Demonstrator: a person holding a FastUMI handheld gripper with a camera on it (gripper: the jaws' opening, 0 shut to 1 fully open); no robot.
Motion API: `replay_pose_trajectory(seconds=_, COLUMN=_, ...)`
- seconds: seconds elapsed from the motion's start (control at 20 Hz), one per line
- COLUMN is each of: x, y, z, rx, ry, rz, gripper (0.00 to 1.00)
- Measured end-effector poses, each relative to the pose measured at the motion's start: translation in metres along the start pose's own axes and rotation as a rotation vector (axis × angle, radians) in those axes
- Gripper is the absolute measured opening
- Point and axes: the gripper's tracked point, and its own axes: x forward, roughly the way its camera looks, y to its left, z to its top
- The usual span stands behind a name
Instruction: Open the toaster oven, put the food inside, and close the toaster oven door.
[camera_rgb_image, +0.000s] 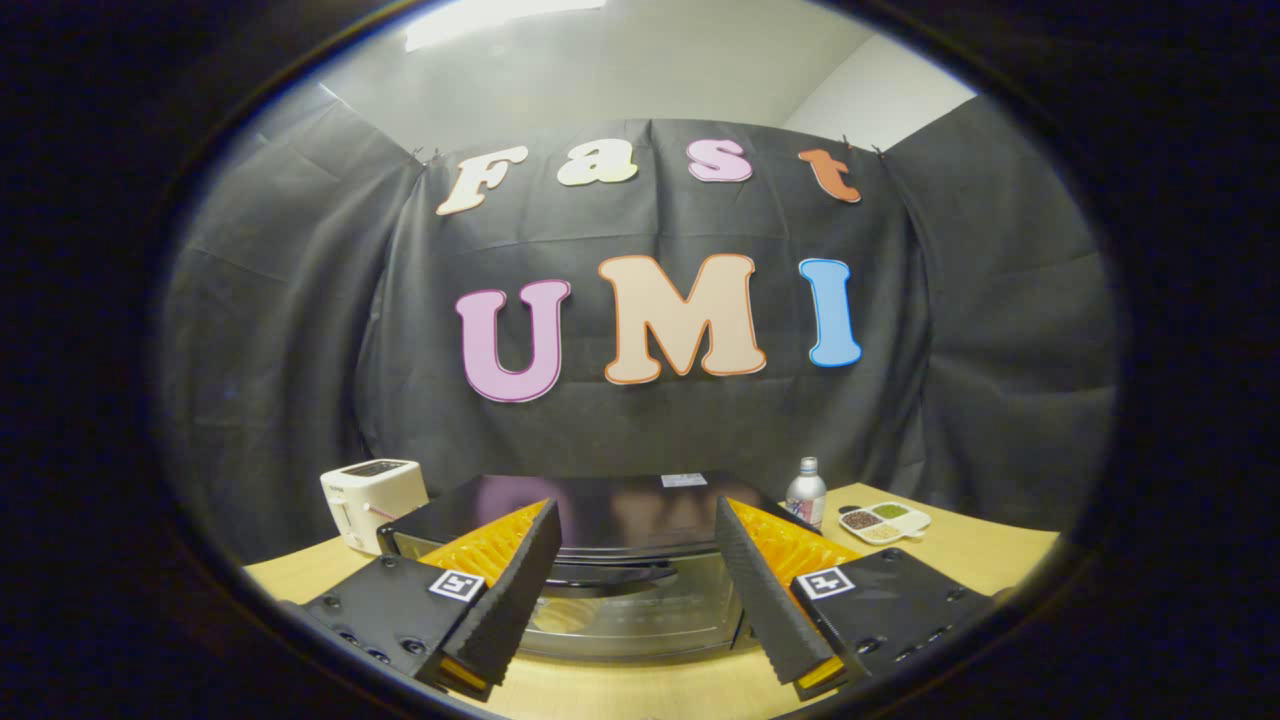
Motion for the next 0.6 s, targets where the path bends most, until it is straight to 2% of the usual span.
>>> replay_pose_trajectory(seconds=0.2, x=-0.011, y=-0.011, z=0.007, rx=-0.002, ry=0.004, rz=0.010, gripper=0.97)
replay_pose_trajectory(seconds=0.6, x=-0.022, y=-0.045, z=0.038, rx=-0.039, ry=-0.039, rz=-0.023, gripper=0.97)
